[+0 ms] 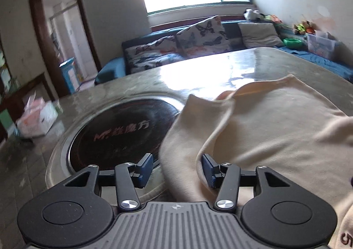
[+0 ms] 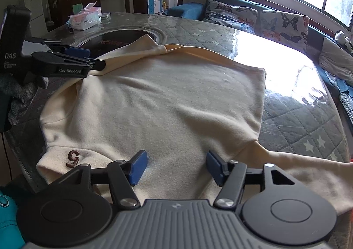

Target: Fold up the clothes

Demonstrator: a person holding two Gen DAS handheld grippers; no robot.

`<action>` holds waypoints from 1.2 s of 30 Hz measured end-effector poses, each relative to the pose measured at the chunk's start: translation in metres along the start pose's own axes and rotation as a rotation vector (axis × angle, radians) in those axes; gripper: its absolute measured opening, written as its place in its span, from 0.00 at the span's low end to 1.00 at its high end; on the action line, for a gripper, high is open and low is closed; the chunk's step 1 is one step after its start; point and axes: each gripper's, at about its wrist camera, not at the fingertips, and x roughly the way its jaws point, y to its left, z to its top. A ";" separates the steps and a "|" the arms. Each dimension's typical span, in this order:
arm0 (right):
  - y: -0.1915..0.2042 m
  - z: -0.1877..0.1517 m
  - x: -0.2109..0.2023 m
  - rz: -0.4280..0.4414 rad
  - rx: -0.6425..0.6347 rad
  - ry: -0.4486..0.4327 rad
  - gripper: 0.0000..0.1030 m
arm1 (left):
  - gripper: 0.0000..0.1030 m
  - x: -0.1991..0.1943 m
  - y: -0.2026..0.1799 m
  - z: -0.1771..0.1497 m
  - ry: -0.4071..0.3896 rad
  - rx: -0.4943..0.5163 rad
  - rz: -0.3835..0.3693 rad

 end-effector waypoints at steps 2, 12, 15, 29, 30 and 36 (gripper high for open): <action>0.000 0.000 0.000 0.000 0.002 -0.002 0.62 | 0.51 0.002 -0.010 0.004 -0.012 0.031 -0.015; 0.001 -0.001 0.002 -0.002 0.007 -0.007 0.70 | 0.22 0.027 -0.025 0.001 -0.017 0.164 0.022; 0.001 -0.001 0.003 -0.001 0.006 -0.008 0.71 | 0.11 0.020 -0.009 -0.002 -0.030 0.125 0.039; 0.000 -0.001 0.003 0.000 0.003 -0.008 0.73 | 0.09 -0.032 0.099 -0.026 0.026 -0.273 0.262; 0.000 -0.001 0.003 -0.001 0.005 -0.008 0.74 | 0.14 -0.035 0.094 -0.024 0.016 -0.257 0.244; 0.003 0.002 0.005 -0.011 -0.003 0.002 0.78 | 0.51 -0.041 0.041 -0.002 -0.053 -0.136 0.101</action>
